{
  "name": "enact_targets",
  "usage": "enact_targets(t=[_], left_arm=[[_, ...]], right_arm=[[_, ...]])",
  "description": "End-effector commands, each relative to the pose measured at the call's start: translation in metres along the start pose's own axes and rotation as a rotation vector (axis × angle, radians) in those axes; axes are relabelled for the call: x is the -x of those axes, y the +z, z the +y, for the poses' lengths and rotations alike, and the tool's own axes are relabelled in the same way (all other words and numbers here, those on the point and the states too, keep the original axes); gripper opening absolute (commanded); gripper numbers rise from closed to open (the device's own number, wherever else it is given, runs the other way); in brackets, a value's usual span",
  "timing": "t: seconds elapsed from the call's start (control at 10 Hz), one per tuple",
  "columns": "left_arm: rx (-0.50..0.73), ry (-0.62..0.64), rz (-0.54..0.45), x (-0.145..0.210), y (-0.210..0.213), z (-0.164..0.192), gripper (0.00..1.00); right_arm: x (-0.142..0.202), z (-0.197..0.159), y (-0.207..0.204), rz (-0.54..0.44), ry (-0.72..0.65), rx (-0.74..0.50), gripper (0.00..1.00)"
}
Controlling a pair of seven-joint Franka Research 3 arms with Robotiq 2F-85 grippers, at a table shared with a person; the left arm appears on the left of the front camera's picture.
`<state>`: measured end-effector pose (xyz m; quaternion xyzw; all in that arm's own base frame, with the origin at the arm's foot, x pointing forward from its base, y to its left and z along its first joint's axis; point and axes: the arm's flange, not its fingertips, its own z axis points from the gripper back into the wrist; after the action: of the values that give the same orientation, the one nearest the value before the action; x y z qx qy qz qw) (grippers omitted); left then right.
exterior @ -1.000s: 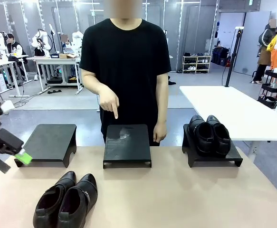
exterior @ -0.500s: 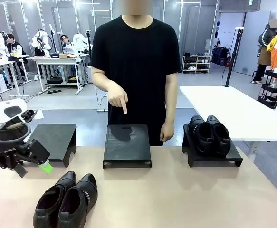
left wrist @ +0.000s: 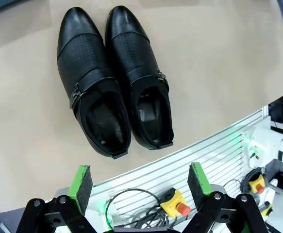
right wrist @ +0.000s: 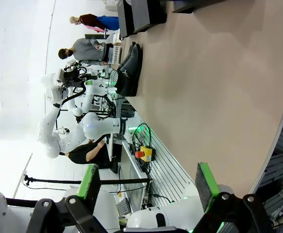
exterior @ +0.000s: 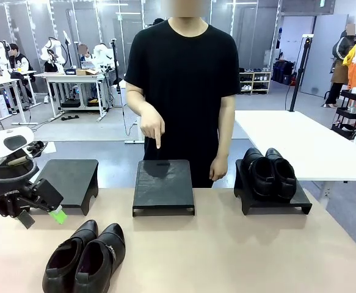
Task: Place the shoes on the stand as instructed by the person.
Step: Pick up another pair of Shoes and place it on the Shoes Stand indicated by the person.
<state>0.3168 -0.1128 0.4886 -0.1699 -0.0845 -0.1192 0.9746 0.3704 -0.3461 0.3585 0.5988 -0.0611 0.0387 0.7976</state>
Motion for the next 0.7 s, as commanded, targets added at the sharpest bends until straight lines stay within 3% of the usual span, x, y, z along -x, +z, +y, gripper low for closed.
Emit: enact_targets(t=[0.0, 0.1, 0.3, 0.6], left_arm=[[-0.024, 0.016, -0.016, -0.001, -0.003, -0.002, 1.0], [0.0, 0.0, 0.0, 0.0, 0.0, 0.0, 1.0], [-0.059, 0.056, 0.031, -0.007, -0.025, -0.024, 1.0], [-0.131, 0.157, 0.042, -0.02, -0.058, -0.031, 1.0]], right_arm=[[0.003, 0.002, -0.002, -0.001, -0.002, 0.014, 1.0], [0.003, 0.002, -0.002, -0.001, -0.002, 0.014, 1.0], [0.003, 0.002, -0.002, -0.001, -0.002, 0.014, 1.0], [0.003, 0.002, -0.002, -0.001, -0.002, 0.014, 1.0]])
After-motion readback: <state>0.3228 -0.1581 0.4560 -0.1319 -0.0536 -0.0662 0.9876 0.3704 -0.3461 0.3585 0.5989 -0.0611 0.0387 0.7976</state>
